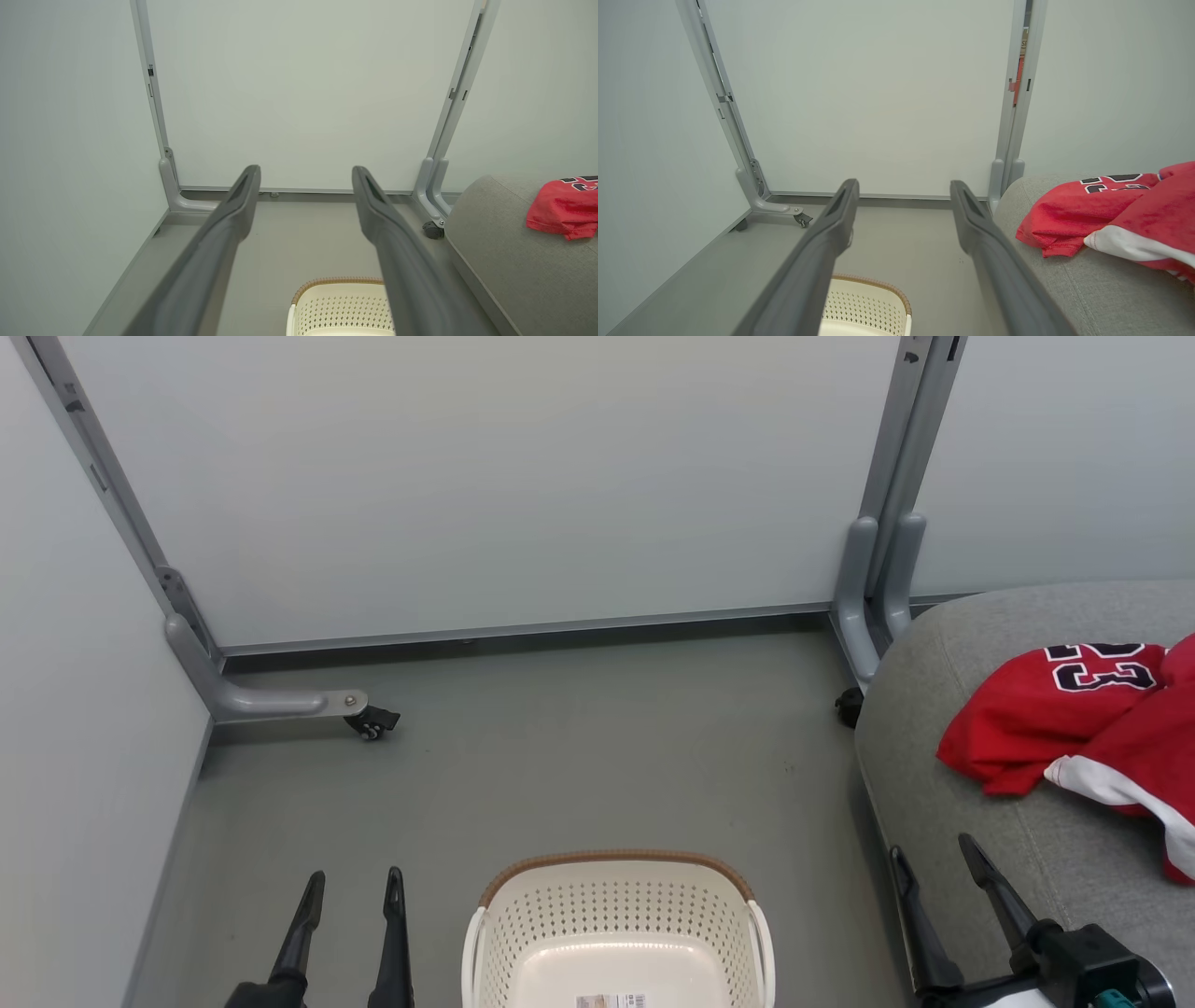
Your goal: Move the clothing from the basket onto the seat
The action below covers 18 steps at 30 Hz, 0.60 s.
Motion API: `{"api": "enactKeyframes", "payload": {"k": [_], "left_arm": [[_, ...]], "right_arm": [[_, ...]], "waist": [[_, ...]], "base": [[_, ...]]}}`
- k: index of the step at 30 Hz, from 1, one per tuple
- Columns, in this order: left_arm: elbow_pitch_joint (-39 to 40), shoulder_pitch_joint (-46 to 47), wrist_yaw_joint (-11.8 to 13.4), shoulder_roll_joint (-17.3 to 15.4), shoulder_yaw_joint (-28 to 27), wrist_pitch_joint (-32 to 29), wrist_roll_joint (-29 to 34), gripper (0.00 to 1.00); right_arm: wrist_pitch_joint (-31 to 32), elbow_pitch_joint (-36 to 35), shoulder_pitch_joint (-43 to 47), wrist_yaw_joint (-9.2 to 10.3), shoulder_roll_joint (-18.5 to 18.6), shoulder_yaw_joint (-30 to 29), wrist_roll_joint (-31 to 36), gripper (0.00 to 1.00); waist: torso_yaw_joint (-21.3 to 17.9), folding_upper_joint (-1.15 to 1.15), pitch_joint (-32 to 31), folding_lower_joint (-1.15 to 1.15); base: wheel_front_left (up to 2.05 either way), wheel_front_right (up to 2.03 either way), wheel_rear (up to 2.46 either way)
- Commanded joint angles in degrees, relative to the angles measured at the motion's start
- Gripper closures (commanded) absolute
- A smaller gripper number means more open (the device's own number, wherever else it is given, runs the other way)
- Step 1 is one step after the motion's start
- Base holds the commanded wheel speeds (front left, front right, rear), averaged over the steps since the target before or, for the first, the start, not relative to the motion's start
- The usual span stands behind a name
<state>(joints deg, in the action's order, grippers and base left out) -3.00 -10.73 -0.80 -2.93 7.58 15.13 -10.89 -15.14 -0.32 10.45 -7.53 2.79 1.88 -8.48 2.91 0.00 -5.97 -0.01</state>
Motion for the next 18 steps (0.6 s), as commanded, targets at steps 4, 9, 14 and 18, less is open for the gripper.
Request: {"api": "enactKeyframes", "payload": {"k": [4, 9, 14, 18], "left_arm": [[0.45, -1.93, -0.41, 0.02, 0.04, 0.01, 0.77, 0.00], [0.52, -2.39, -0.35, 0.01, 0.23, 0.01, 1.06, 0.00], [0.17, -2.20, -0.33, 0.01, 0.12, 0.01, 0.96, 0.00], [0.20, -1.65, -0.29, 0.02, 0.21, 0.00, 0.88, 1.00]], "right_arm": [[0.00, -0.89, 1.60, 0.08, 0.20, 0.21, 0.41, 0.00], [0.00, -1.18, 2.08, 0.08, 0.20, -0.10, 0.07, 0.00], [0.01, -0.83, 2.40, 0.08, 0.19, -0.34, -0.31, 0.00], [0.00, -0.62, 1.91, 0.00, 0.00, -0.20, -0.27, 1.00]], "waist": [[-0.20, 0.00, -1.03, 0.01], [-0.25, 0.00, -1.38, 0.01], [-0.25, 0.00, -1.70, 0.01], [-0.35, 0.00, -1.84, 0.01]], "base": [[0.00, 0.00, 0.00], [0.00, 0.00, 0.00], [0.00, 0.00, 0.00], [0.00, 0.00, 0.00]]}}
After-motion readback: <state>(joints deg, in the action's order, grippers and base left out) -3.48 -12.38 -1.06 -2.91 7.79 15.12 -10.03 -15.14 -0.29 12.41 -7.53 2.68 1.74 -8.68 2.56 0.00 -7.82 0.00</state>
